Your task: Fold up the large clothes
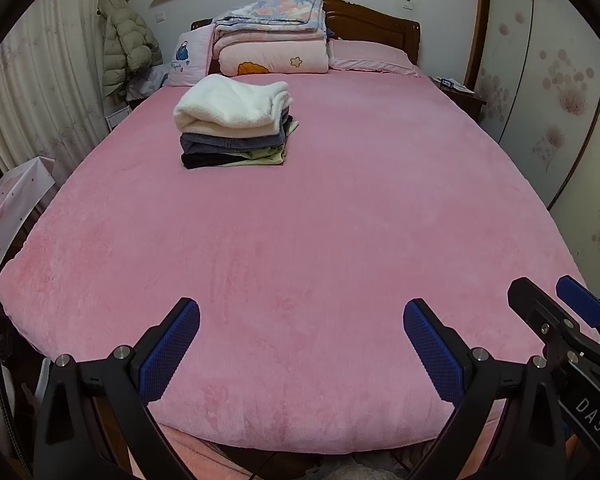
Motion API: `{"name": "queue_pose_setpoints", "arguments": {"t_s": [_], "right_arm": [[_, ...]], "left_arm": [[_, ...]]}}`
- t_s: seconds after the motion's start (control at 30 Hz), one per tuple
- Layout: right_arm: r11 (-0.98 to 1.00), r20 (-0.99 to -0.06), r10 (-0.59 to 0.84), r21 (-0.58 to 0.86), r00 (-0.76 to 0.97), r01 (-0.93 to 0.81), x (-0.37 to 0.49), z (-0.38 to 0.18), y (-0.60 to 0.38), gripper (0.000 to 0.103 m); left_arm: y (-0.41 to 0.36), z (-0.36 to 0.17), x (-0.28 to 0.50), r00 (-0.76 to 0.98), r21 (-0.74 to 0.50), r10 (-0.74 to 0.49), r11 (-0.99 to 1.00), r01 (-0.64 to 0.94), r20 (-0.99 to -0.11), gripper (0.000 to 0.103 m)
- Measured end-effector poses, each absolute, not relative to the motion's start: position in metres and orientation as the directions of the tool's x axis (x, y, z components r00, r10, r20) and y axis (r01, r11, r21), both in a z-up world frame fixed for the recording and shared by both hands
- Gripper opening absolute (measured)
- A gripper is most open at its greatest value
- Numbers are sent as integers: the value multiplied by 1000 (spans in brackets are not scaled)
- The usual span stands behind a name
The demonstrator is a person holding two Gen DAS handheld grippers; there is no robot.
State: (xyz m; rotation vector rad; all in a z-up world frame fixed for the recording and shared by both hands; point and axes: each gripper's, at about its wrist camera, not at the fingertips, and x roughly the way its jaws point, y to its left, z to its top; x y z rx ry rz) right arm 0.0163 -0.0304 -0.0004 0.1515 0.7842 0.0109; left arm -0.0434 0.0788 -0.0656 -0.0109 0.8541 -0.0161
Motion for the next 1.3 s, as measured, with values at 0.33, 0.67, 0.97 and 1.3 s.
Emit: {"name": "queue_pose_setpoints", "arguments": {"t_s": [0.33, 0.67, 0.97, 1.3], "right_arm": [[989, -707, 64, 139, 704, 50, 18, -3, -32, 77], [988, -714, 66, 144, 697, 54, 20, -8, -33, 77], [988, -714, 66, 143, 697, 53, 22, -9, -33, 77], [988, -715, 66, 143, 696, 53, 22, -9, -33, 77]], "left_arm": [[83, -67, -41, 641, -20, -22, 1000, 10, -767, 101], [86, -68, -37, 632, -23, -26, 1000, 13, -775, 101], [88, -69, -35, 628, -25, -28, 1000, 14, -778, 101], [88, -69, -32, 623, -28, -31, 1000, 15, -782, 101]]}}
